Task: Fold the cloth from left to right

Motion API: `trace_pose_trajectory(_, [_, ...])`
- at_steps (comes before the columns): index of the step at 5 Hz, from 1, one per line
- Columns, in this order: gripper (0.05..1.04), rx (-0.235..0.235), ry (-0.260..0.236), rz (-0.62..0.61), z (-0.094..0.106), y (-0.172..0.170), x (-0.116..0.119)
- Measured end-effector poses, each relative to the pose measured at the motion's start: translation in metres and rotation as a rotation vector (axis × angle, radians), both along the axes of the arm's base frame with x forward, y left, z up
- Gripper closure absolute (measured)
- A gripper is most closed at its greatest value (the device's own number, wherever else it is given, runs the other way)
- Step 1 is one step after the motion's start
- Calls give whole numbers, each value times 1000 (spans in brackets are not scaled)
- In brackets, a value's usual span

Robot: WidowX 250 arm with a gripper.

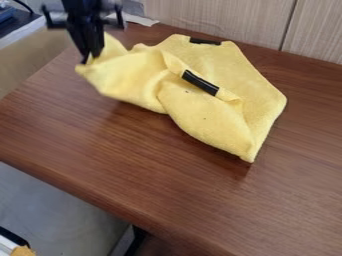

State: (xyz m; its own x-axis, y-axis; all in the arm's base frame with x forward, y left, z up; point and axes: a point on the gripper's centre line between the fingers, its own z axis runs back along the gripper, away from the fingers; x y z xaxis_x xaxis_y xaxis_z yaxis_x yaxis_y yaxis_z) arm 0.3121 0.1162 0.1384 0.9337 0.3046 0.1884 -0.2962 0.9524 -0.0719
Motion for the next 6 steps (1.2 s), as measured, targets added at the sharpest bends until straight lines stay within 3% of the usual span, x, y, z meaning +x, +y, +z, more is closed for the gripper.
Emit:
trace_pose_trajectory(1, [1015, -23, -64, 6, 34, -11, 5])
trace_pose_trajectory(2, [1015, -61, -92, -49, 54, -40, 17])
trace_pose_trajectory(4, [1015, -116, -143, -229, 81, -130, 36])
trace_pose_trajectory(6, [1015, -125, -98, -333, 50, -196, 53])
